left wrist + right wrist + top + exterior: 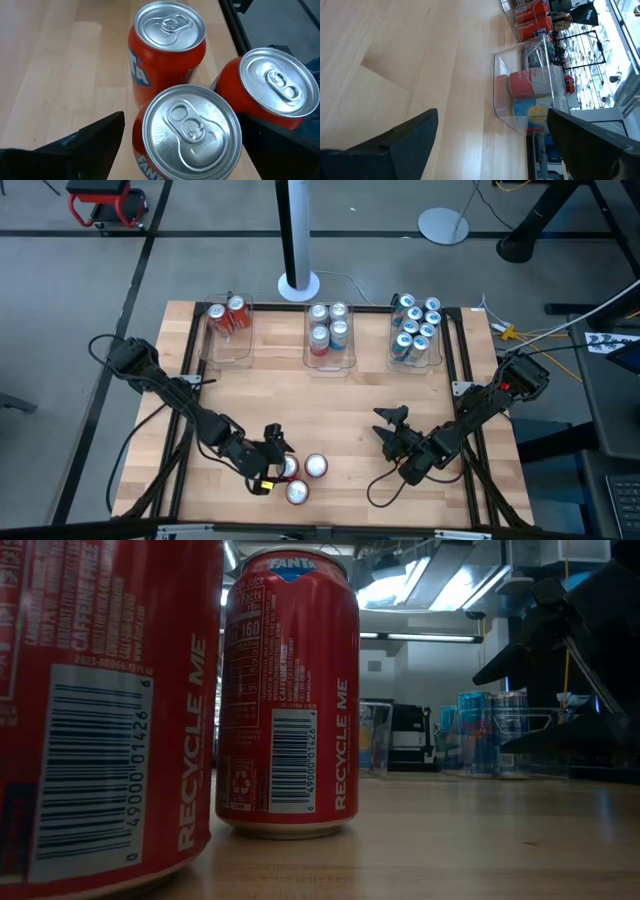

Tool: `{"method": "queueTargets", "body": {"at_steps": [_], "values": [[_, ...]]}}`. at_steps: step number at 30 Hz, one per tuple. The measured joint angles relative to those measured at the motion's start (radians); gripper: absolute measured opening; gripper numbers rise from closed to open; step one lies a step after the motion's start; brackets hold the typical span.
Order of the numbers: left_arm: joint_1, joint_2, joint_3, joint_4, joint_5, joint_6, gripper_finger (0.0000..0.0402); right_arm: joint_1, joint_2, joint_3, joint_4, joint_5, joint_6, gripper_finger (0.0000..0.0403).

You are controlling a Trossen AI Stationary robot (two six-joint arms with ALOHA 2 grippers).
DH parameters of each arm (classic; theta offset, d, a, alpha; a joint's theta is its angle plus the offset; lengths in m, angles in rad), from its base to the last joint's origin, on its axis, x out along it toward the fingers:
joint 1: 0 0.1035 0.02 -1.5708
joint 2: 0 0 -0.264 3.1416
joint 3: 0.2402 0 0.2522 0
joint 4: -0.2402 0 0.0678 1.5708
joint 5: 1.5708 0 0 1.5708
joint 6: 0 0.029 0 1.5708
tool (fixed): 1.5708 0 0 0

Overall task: Sort soda cans
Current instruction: Put the red soda can into the top left transparent bin

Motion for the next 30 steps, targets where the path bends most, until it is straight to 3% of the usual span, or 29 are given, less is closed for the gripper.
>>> {"method": "queueTargets", "body": {"at_steps": [12,20,30], "values": [[0.007,0.056,0.004,0.011,0.006,-0.005,0.0371,0.0,0.0,0.0,0.0,0.0,0.0,0.0374],[0.011,0.052,0.011,-0.002,0.006,-0.022,0.03,0.0,0.0,0.0,0.0,0.0,0.0,0.0374],[0.021,-0.06,0.008,-0.126,-0.005,-0.07,0.0299,0.0,0.0,0.0,0.003,0.0,0.0,0.0374]]}}
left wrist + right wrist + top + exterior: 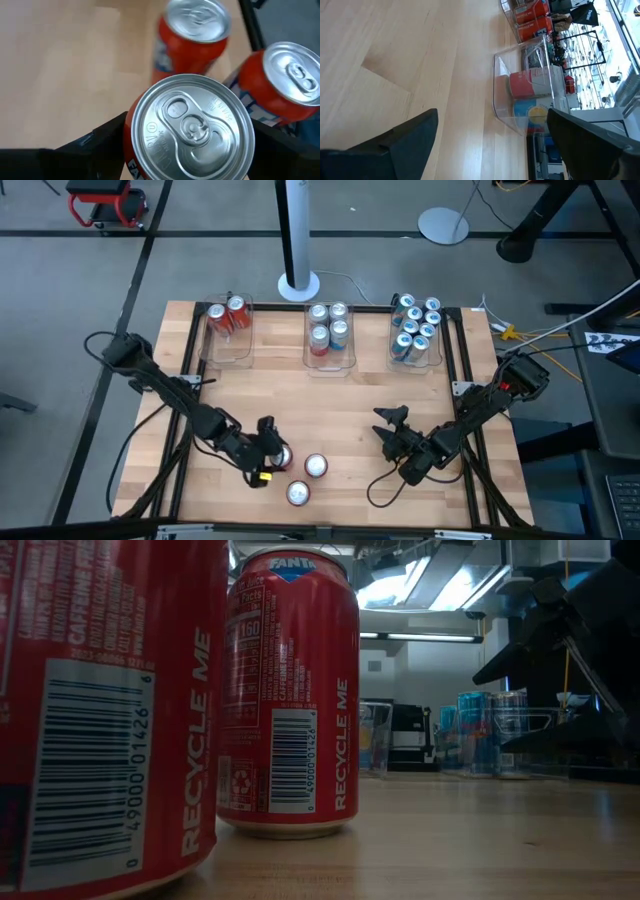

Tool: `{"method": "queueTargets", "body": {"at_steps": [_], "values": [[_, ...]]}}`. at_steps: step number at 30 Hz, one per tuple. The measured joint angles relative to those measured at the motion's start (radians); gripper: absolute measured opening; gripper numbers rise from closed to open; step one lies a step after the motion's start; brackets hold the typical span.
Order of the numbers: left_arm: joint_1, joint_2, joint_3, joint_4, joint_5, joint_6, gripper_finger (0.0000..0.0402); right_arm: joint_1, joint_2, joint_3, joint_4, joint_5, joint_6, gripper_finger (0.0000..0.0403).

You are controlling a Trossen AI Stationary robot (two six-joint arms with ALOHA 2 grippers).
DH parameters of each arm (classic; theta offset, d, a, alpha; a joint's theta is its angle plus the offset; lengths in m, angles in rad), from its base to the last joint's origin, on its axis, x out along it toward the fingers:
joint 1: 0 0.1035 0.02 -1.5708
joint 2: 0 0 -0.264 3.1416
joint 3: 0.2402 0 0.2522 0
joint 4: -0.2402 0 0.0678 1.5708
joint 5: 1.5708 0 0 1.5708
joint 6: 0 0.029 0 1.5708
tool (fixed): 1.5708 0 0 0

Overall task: Sort soda cans
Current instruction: Put the red soda can into the top left transparent bin

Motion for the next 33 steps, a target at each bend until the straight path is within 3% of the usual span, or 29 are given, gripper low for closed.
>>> {"method": "queueTargets", "body": {"at_steps": [14,24,33], "values": [[0.061,-0.337,0.001,-0.375,-0.364,-0.109,0.0305,0.0,0.0,0.0,0.001,0.0,0.0,0.0374],[0.283,-0.487,0.001,-0.588,-0.55,-0.175,0.0307,0.0,0.0,0.0,0.001,0.0,0.0,0.0374],[0.53,-0.515,0.002,-0.677,-0.654,-0.115,0.0307,0.0,0.0,0.0,0.001,0.001,0.0,0.0374]]}}
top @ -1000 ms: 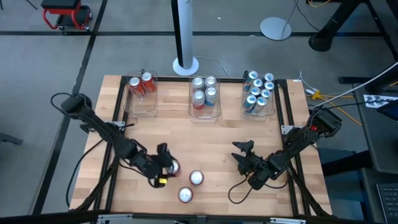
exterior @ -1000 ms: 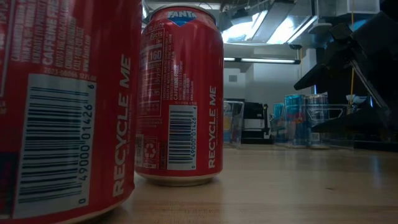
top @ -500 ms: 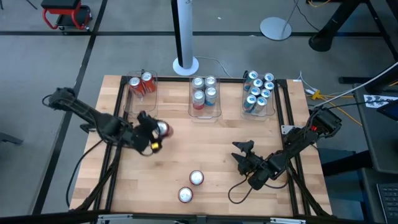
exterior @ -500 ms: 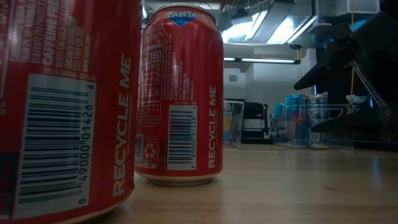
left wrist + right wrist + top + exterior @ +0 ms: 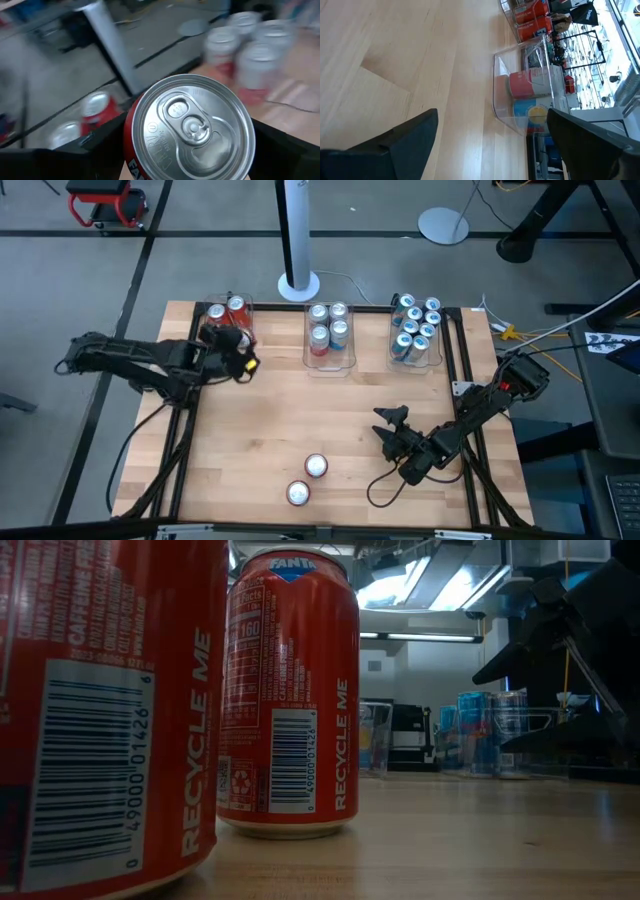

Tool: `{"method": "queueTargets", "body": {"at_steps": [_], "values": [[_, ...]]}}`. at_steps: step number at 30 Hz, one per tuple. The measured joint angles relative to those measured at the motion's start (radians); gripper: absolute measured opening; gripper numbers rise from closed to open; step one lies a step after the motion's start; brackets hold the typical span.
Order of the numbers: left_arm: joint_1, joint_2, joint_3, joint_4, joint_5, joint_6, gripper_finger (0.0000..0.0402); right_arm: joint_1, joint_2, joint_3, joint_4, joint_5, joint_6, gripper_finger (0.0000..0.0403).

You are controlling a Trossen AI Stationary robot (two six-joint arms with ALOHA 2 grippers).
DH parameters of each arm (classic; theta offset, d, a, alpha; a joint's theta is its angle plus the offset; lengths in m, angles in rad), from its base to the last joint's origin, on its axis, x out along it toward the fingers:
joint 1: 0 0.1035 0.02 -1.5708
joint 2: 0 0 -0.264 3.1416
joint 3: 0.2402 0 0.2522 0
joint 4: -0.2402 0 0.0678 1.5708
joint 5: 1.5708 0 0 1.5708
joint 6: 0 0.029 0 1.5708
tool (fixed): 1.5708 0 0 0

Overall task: Sort soda cans
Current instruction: Put the red soda can into the top left transparent bin

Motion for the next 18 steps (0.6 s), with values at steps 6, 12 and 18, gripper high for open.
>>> {"method": "queueTargets", "body": {"at_steps": [6,12,18], "values": [[0.187,0.001,-0.007,-0.016,-0.004,0.028,0.0307,0.0,0.0,0.0,0.0,0.0,0.0,0.0374],[0.316,0.011,-0.008,-0.003,-0.002,0.06,0.0308,0.0,0.0,0.0,0.0,0.0,0.0,0.0374],[0.416,0.055,-0.008,0.057,0.079,0.126,0.0308,0.0,0.0,0.0,-0.002,0.0,0.0,0.0374]]}}
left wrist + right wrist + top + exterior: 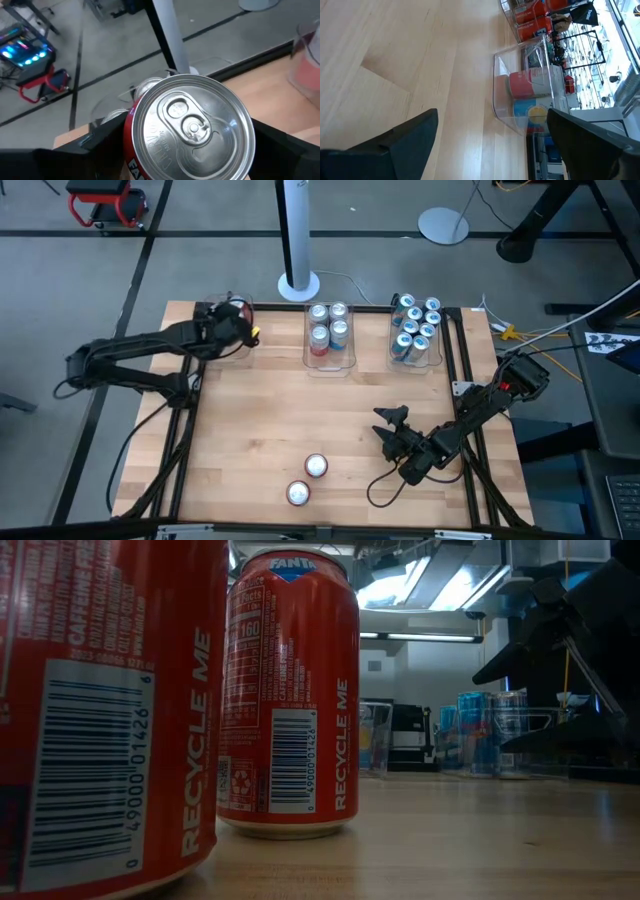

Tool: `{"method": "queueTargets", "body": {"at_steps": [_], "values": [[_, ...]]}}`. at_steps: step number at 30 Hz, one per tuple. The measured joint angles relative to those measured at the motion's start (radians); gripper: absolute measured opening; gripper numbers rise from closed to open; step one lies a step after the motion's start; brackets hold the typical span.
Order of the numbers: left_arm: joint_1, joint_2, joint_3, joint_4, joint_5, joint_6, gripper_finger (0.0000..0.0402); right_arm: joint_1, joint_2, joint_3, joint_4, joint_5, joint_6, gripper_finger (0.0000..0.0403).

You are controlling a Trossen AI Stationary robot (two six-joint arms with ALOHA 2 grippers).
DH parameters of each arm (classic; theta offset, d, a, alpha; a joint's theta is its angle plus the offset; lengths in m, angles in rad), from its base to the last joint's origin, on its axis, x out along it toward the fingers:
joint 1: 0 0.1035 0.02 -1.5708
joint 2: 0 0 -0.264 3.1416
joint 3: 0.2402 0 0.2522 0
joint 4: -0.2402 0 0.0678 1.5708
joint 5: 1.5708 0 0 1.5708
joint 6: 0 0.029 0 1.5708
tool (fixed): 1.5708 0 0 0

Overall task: Sort soda cans
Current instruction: Put the red soda can into the top left transparent bin

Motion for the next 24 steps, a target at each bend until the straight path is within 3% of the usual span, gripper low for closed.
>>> {"method": "queueTargets", "body": {"at_steps": [12,20,24], "values": [[0.179,0.138,-0.001,0.087,0.121,0.065,0.0308,0.0,0.0,0.0,-0.002,-0.004,0.0,0.0374],[0.234,0.215,-0.005,0.135,0.168,0.083,0.0308,0.0,0.0,0.0,-0.005,-0.012,0.0,0.0374],[0.255,0.217,-0.087,0.272,0.205,0.092,0.0308,0.0,0.0,0.0,-0.006,-0.012,0.0,0.0374]]}}
